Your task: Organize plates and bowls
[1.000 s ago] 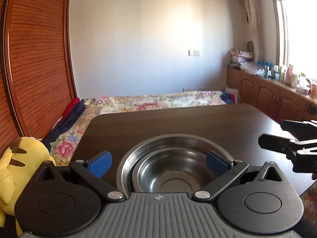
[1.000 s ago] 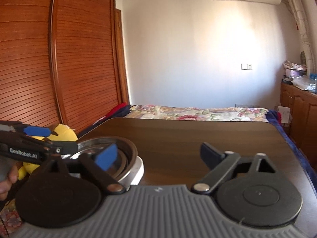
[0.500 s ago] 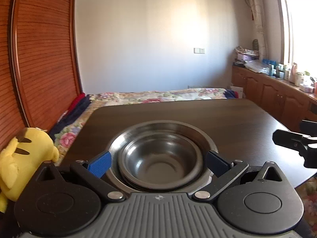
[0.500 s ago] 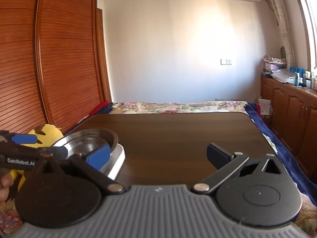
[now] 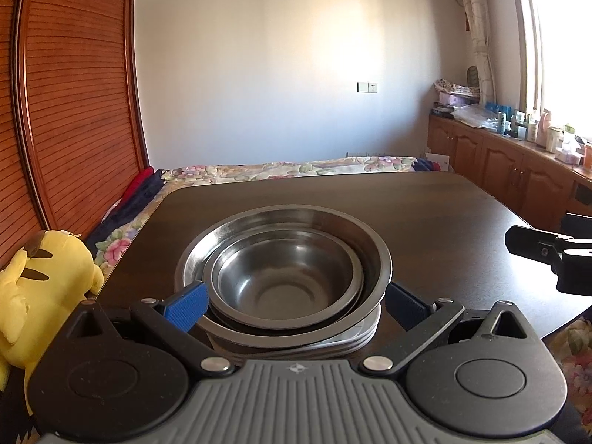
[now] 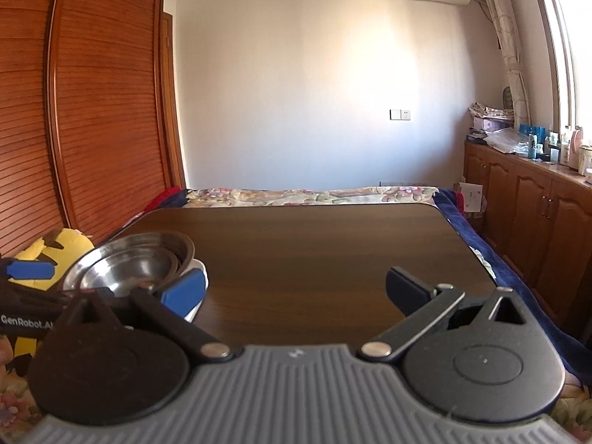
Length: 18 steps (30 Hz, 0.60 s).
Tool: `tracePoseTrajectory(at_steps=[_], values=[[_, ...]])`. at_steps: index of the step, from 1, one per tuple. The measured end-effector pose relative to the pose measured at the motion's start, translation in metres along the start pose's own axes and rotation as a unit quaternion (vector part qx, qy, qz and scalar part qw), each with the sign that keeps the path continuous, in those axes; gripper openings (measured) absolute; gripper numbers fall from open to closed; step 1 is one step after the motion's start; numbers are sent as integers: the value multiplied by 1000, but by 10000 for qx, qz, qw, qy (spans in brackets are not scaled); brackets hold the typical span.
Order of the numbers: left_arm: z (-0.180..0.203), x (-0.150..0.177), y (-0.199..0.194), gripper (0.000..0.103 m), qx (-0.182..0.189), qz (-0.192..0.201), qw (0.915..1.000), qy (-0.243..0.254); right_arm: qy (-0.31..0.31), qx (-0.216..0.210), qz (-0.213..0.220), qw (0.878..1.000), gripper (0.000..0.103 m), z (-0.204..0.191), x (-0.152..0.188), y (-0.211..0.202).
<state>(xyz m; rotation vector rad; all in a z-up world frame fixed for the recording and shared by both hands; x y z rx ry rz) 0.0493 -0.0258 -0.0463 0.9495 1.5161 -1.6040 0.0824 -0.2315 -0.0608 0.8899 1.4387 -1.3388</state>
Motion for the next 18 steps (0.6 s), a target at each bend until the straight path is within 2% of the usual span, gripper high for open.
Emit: tracePoseTrajectory(at_steps=[18], values=[[2,2,-1,103,-30,-15,10000,-12,-4,83,6,10000,103,3,0,-3]])
Point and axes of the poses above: each gripper's, at about its wrist camera, not at the fingertips, and y roughly the way its jaws point, z to its right, x to its underside, the point moved 5 cm from there along y, roughly the way its jaws point, and after that the axes turned 6 degrees about -y, right-handed, at the moved point
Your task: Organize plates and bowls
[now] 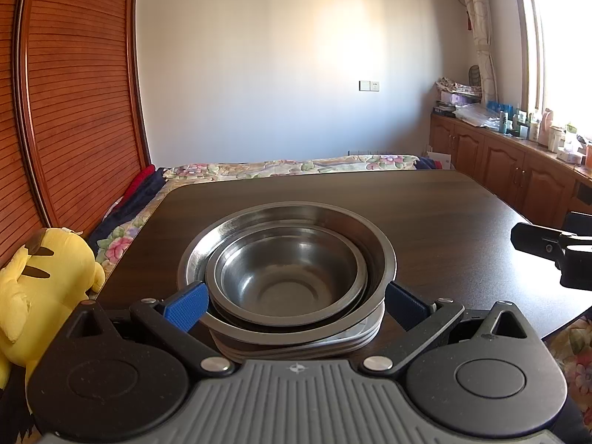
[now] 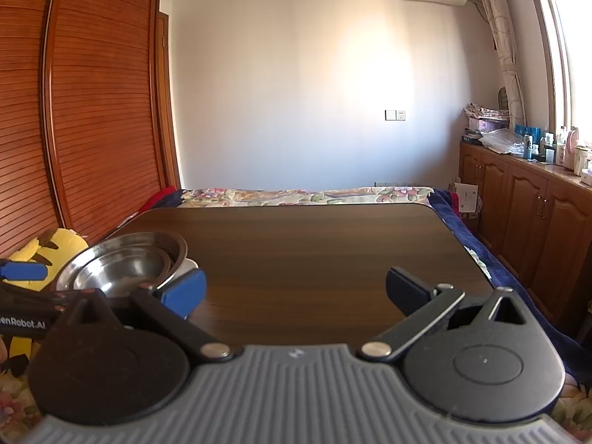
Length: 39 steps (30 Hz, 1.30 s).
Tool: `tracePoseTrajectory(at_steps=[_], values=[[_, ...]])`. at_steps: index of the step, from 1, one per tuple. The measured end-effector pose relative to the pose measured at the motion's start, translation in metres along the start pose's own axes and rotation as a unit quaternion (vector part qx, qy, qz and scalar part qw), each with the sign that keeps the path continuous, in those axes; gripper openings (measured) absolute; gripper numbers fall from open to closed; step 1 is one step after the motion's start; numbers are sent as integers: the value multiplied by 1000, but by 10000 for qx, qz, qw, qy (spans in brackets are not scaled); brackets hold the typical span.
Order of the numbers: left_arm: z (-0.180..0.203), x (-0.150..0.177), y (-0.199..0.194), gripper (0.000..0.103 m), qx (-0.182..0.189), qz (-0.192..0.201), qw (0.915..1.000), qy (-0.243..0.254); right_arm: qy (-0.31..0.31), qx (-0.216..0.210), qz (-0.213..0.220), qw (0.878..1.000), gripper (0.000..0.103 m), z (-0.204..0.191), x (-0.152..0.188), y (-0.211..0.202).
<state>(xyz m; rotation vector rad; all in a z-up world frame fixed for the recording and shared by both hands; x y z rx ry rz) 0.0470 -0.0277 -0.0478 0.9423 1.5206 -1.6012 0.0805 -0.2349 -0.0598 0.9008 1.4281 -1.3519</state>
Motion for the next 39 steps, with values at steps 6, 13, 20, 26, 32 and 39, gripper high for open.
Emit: tracePoseTrajectory(at_steps=[6,13,20,26,32,39], values=[[-1,2,0,103,-7,-4,10000,-25,1,15,8,10000,103,0,0,0],[-3,2,1,103,-10,-8,10000,-57,-6,13,-1,10000,103,0,0,0],[-3,2,0,103,-18,-5,10000,-53,-19,11,-8,10000,103,-1,0,0],[-3,2,-1,103,-32,4,10000,-32,-20,9,-14,10000,103,-1,0,0],[-2,1,-1,103,-30,6,10000,-30,-19,18,-13,10000,103,-1,0,1],[-2,1,-1,103,-33,8,10000,-34,-14,23,-20,10000,103,0,0,0]])
Point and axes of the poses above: each gripper's, at about its wrist camera, not at the fingertips, and y roughly the way its jaws point, z to its right, x to its underside, the point moved 5 cm from there along y, roughly the way its jaws point, and after that the axes turned 6 degrees about -y, right-handed, at the moved point
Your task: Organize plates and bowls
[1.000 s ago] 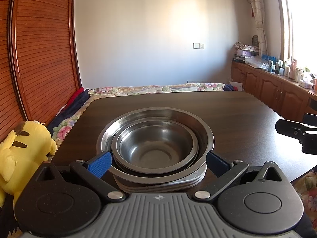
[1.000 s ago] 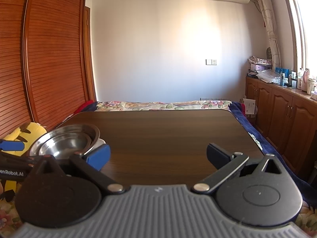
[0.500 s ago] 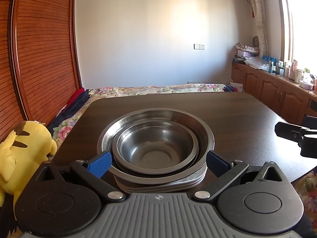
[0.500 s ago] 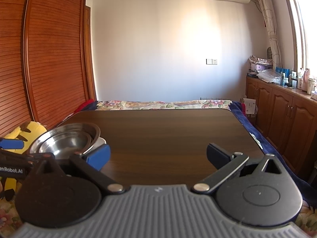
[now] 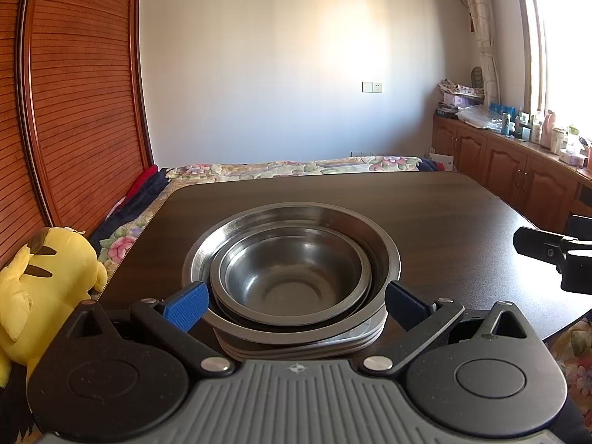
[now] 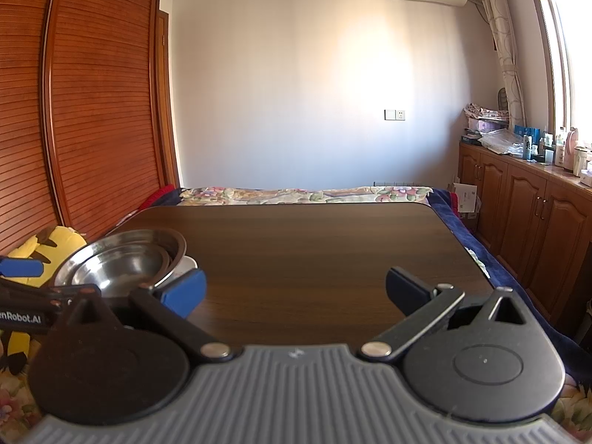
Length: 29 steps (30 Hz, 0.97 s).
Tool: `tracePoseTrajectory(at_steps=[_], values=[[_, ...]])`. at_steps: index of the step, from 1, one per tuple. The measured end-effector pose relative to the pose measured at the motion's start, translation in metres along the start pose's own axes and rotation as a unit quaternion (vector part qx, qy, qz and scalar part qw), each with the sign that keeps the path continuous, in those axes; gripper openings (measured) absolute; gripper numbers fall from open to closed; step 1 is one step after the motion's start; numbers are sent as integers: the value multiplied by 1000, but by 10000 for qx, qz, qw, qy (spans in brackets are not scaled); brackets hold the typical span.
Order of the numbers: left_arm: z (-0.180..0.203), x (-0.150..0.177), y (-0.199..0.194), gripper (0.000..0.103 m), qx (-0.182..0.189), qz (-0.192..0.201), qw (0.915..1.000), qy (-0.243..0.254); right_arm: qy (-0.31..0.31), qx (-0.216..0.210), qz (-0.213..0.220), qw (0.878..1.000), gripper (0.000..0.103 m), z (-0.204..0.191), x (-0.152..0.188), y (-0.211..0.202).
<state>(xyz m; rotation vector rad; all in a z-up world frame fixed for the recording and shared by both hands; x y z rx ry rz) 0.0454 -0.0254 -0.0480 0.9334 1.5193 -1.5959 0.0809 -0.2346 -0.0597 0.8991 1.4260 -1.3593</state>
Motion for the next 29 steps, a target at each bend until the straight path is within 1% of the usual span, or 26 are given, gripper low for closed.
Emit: tracePoseTrajectory(at_steps=[29], values=[[0,-1,0,103,4,-6,10000,3,6,-1,0,10000,103,2,1,-1]])
Point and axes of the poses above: each gripper's, at about its wrist camera, not at the fingertips, and y roughly the way its jaws point, z to its right, x to its underside, the point moved 5 cm from there along y, roughly the way its jaws point, and after that the axes turned 6 degrees about -y, right-handed, at the moved point
